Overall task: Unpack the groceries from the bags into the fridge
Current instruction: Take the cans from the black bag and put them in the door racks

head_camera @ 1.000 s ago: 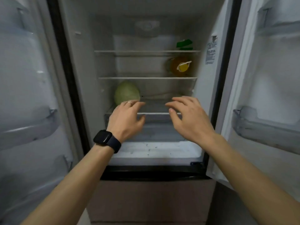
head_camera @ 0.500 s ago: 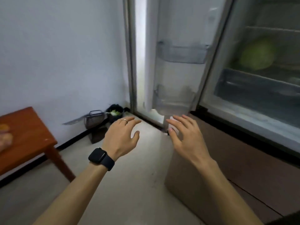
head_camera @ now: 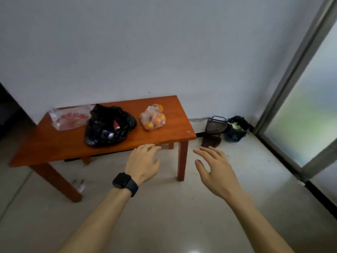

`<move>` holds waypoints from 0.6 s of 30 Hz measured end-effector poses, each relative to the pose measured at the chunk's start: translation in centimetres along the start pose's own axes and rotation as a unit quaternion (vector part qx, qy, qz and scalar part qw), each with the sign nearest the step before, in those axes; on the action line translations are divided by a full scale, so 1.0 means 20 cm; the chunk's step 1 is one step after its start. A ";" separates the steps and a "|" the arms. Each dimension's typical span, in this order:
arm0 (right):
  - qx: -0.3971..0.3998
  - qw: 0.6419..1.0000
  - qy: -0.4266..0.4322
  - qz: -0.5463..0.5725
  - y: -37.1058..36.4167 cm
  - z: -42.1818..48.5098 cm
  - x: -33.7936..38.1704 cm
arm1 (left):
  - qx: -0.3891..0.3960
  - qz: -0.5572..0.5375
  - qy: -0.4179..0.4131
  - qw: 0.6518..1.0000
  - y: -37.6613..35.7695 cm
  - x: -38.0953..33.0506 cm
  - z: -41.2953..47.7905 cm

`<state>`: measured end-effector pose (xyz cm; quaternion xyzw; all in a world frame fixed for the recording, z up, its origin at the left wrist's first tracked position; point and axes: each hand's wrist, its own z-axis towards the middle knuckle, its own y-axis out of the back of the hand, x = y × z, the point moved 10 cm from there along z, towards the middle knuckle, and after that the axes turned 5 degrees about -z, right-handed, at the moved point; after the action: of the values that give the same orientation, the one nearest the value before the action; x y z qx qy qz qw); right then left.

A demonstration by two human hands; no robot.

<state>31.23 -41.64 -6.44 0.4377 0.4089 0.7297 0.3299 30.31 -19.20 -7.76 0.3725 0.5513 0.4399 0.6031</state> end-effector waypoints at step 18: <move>0.217 0.968 0.106 0.064 -1.29 0.93 0.80 | 0.015 0.024 0.144 0.989 0.08 1.53 0.53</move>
<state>44.95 -10.92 -18.06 0.4442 0.5614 0.6853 0.1338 40.83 10.57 -15.47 0.3277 0.6297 0.4953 0.5008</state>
